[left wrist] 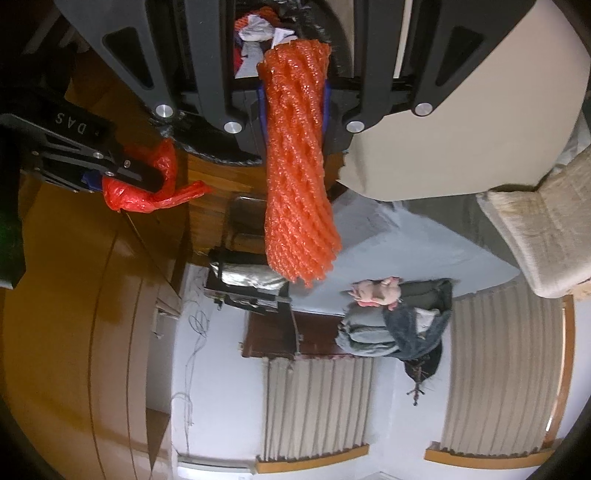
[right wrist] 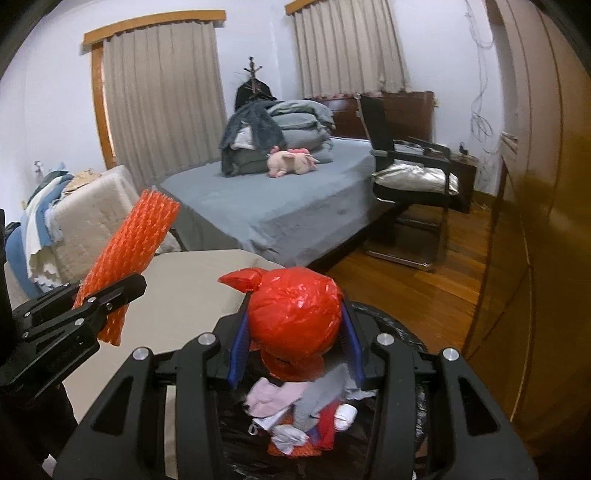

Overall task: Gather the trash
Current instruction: 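Open both tools to drop the mesh and red bag into the bin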

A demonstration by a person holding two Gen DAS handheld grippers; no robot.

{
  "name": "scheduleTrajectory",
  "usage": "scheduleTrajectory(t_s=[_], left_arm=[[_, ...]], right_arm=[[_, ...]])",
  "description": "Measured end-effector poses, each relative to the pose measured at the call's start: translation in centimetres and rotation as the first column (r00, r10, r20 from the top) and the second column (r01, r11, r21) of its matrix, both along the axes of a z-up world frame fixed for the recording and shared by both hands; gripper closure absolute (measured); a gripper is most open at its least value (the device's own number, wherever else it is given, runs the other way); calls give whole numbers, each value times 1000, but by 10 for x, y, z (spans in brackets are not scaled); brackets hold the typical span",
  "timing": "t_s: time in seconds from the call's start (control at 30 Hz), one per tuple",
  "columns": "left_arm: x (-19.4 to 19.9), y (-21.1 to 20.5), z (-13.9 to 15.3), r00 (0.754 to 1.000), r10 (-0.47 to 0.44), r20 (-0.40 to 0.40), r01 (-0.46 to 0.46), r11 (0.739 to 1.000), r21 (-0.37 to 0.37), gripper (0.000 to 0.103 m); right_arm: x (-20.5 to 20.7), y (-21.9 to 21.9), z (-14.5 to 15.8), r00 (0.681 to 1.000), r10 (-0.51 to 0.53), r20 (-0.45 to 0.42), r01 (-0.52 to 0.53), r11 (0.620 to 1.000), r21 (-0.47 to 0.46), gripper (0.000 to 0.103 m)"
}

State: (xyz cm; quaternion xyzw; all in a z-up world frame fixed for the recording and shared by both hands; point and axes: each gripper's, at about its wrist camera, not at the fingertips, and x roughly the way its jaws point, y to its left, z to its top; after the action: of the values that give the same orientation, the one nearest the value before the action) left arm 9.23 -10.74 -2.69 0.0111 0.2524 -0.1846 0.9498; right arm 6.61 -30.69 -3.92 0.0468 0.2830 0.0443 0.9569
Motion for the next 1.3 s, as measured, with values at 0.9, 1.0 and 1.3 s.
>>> scheduleTrajectory(t_s=[0.9,1.0,1.3], left_arm=[[49,-26,-91,979,-96,-180,96,995,-11,38],[47,-19,-87,982,-87,-167,86,996,-17,19],[37,4,-67,991,-57,-125,54,998,-24,13]], right_arm=[[48,-25,-93,978,-102,-182,94,994,-52,16],[45,-26,-89,979,-112,-171,104,993,-54,8],[29,-27,-60,987,-102,-127,102,995,-8,6]])
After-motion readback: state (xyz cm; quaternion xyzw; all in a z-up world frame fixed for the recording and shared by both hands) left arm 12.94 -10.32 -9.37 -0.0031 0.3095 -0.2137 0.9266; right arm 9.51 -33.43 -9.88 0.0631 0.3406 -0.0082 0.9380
